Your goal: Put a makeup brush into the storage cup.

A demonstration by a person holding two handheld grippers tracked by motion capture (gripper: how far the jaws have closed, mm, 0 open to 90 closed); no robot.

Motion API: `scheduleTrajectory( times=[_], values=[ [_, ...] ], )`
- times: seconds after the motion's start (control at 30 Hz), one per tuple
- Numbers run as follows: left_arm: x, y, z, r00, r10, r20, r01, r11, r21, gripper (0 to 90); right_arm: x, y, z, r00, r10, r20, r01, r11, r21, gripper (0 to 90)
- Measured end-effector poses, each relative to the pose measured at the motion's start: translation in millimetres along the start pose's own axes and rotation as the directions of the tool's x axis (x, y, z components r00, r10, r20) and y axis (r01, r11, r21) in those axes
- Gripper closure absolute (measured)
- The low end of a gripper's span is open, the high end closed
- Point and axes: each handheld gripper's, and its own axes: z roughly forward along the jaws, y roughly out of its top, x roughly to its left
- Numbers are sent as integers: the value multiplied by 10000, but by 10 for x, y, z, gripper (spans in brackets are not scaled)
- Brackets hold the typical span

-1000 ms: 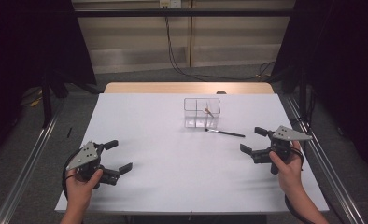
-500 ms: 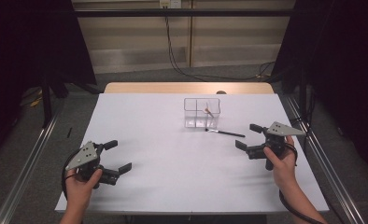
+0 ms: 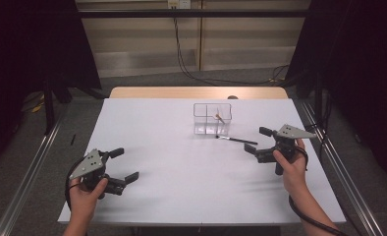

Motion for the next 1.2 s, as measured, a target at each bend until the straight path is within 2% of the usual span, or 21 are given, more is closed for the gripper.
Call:
scheduleTrajectory(
  times=[1.2],
  values=[
    [8, -7, 5, 10000, 41, 33, -41, 10000, 55, 2, -109, 53, 354, 9999, 106, 29, -107, 9999, 133, 18]
  ],
)
